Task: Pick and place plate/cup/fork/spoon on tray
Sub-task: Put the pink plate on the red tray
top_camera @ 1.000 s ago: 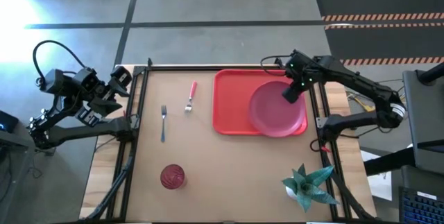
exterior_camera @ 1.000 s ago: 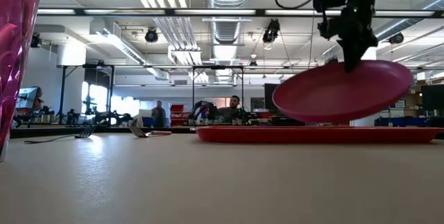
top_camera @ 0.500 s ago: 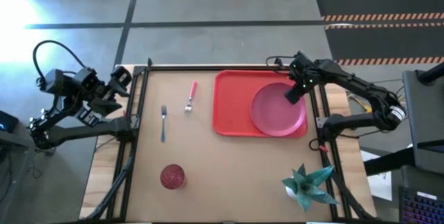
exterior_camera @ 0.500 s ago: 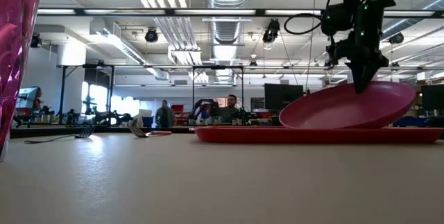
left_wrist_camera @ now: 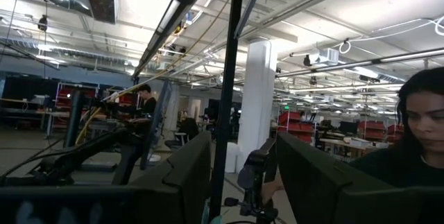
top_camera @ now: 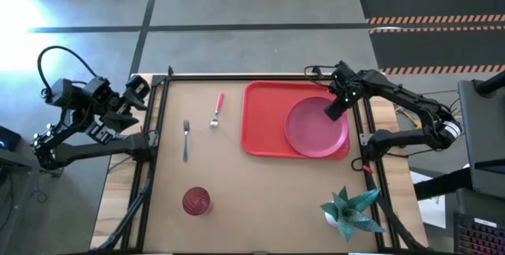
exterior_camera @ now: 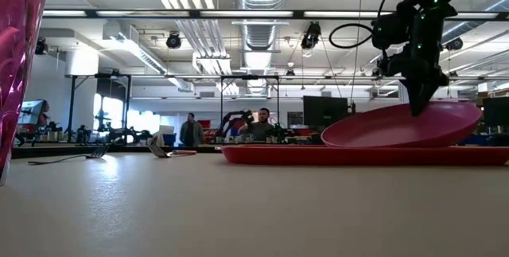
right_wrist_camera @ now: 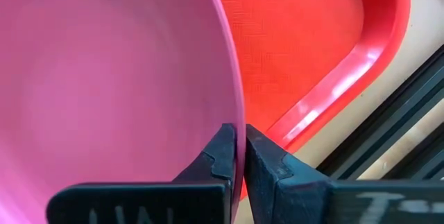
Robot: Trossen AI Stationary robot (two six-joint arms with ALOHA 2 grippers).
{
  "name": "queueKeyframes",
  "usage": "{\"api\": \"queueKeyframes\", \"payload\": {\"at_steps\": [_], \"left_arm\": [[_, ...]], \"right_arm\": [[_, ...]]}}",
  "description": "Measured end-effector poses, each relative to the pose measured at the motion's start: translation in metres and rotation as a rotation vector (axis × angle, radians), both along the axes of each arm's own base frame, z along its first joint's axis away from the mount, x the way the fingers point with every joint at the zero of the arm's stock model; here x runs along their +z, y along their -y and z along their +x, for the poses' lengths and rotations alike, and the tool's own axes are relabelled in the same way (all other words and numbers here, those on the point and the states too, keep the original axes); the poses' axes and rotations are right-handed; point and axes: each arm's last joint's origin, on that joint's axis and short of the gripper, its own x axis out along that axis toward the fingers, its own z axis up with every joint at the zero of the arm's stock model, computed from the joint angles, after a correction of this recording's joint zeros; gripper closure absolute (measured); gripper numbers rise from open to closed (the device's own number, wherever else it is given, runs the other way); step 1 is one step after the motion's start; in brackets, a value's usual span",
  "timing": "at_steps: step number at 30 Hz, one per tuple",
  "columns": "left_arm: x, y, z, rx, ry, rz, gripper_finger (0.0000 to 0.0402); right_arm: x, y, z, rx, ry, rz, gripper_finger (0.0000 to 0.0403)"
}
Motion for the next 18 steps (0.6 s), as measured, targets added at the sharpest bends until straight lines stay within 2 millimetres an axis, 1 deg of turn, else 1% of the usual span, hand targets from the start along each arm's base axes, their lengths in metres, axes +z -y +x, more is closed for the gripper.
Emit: {"api": "queueKeyframes", "payload": {"at_steps": [4,14,18], "left_arm": [[0.0,0.0,0.0,0.0,0.0,0.0,0.0256],[0.0,0.0,0.0,0.0,0.0,0.0,0.0256],[0.0,0.0,0.0,0.0,0.0,0.0,0.0256]], "right_arm": [[0.0001,0.0005,0.0005,-0.001,0.003,-0.007,0.0377],[0.0005,0.0022,0.0013,-0.002,0.002,-0.032,0.0309],[0.0033,0.0037,0.0034,-0.024,0.032,-0.04,0.029]]}}
